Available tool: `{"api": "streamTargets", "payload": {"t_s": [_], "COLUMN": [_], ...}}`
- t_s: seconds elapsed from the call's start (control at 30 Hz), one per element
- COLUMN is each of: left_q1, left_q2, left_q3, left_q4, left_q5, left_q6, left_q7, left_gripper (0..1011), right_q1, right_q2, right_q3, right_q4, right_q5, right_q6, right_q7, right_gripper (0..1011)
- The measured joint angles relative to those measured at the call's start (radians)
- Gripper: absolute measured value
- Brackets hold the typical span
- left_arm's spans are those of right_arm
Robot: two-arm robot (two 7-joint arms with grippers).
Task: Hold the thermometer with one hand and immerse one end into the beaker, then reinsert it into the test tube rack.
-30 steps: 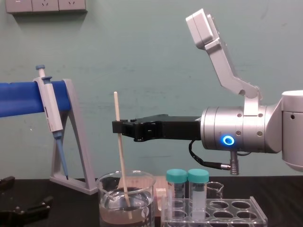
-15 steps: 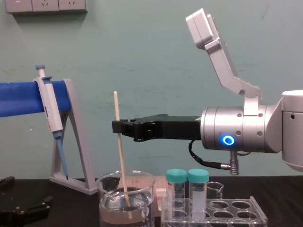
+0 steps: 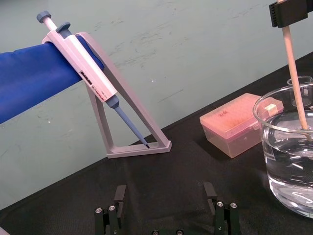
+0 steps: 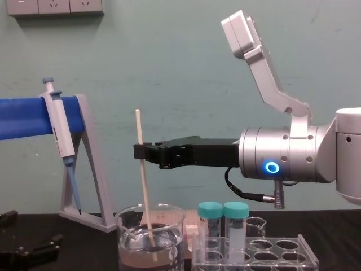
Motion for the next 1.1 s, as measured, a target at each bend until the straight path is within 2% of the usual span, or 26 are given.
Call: {"api": "streamTargets", "payload": {"t_s": [1.1], "left_q1": [0.000], "left_q2": [0.000], "left_q3": [0.000], "left_q4": [0.000], "left_q5": [0.000], "left_q6": [0.000], "left_q7": [0.000], "left_gripper": [1004], "right_q1": [0.000], "right_q2": [0.000], "right_q3": [0.000], "right_q4": [0.000], "right_q5": [0.000], "right_q6": [0.000], "right_q7": [0.000], "right_gripper": [44]}}
